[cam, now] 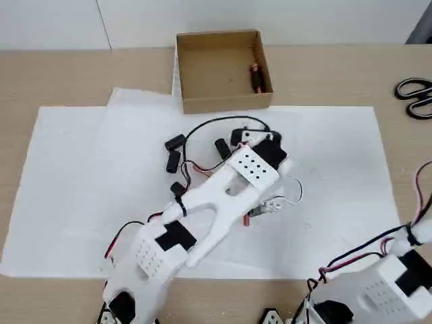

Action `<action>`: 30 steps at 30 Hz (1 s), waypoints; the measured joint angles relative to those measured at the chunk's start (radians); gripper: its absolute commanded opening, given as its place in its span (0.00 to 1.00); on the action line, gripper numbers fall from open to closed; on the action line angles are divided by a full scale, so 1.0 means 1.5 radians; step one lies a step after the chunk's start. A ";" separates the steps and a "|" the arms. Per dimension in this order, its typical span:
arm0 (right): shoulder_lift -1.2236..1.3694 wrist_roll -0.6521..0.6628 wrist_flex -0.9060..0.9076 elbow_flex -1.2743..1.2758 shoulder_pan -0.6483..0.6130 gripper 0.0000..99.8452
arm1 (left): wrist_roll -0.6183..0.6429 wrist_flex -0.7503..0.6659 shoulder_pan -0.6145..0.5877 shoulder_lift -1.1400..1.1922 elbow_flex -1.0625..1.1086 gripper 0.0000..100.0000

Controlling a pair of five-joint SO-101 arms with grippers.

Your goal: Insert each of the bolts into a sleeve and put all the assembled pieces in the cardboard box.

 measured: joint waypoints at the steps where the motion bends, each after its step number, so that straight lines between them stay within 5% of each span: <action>1: 0.000 0.000 0.000 0.000 0.000 0.16 | -0.039 0.000 -0.008 -0.013 0.000 0.01; 10: 0.000 0.000 0.000 0.000 -0.012 0.16 | -0.393 0.001 -0.135 -0.104 0.000 0.01; 15: 0.000 0.000 0.000 0.000 -0.012 0.16 | -0.515 0.002 -0.198 -0.173 0.000 0.01; 30: 0.000 0.000 0.000 0.003 -0.012 0.16 | -0.596 0.004 -0.231 -0.243 0.000 0.05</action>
